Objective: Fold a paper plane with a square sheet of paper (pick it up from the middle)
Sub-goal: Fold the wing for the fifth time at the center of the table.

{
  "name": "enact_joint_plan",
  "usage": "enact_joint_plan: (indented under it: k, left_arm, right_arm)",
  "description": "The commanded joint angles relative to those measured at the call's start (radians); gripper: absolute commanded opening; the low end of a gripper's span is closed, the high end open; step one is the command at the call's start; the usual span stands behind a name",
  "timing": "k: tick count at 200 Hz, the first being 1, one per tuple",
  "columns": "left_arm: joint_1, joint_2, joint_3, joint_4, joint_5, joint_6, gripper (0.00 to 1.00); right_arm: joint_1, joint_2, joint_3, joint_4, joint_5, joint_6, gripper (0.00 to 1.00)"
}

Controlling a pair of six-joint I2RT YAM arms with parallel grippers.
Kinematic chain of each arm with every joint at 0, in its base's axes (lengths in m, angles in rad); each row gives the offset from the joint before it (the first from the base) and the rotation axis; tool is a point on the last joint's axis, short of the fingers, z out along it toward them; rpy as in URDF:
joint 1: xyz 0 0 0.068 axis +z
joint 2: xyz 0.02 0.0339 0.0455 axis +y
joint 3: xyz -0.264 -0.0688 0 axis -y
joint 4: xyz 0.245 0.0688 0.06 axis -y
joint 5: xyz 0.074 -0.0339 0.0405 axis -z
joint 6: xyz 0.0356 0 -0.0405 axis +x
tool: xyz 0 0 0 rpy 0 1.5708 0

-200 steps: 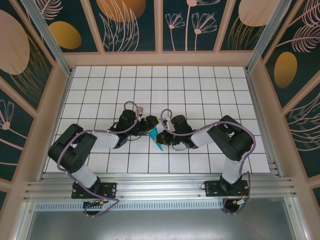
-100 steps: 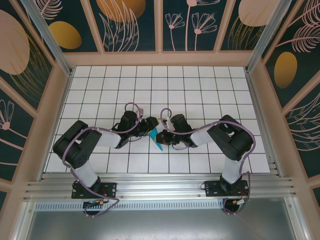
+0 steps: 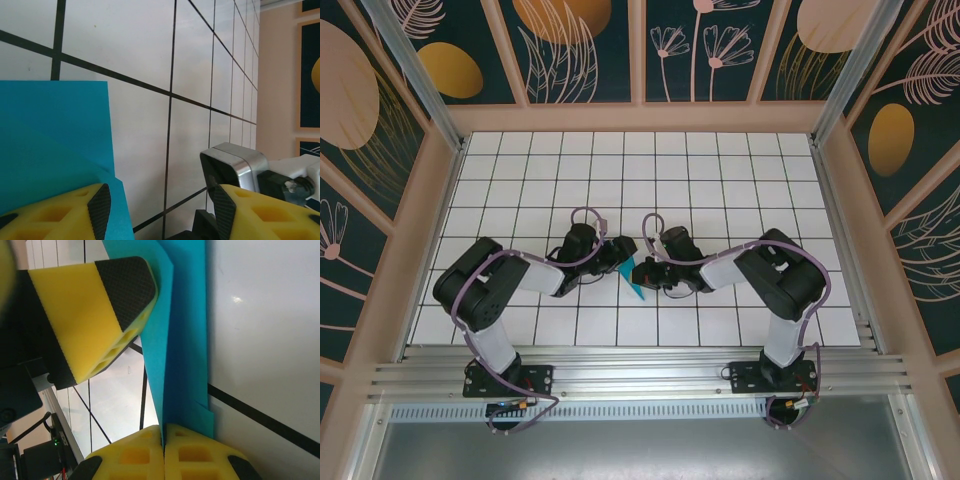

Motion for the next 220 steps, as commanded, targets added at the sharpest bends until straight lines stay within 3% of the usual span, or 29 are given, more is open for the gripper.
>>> enact_joint_plan:
  k: [1,38,61,149,220]
  left_arm:
    - [0.006,0.034,0.011,-0.007,-0.020,0.028,0.60]
    - [0.005,0.038,0.023,-0.013,-0.019,0.040,0.60]
    - [0.006,0.040,0.027,-0.056,-0.034,0.051,0.59]
    - [0.004,0.071,0.009,-0.079,-0.004,0.095,0.58]
    - [0.005,0.075,0.018,-0.085,0.004,0.103,0.58]
  right_arm:
    - [0.003,0.038,0.009,-0.090,0.029,0.008,0.07]
    - [0.003,0.043,0.020,-0.104,0.027,0.008,0.08]
    - [0.003,0.017,0.019,-0.114,0.036,0.009,0.16]
    - [-0.002,-0.123,0.052,-0.255,0.084,-0.022,0.24]
    - [-0.001,-0.093,0.024,-0.234,0.045,-0.005,0.10]
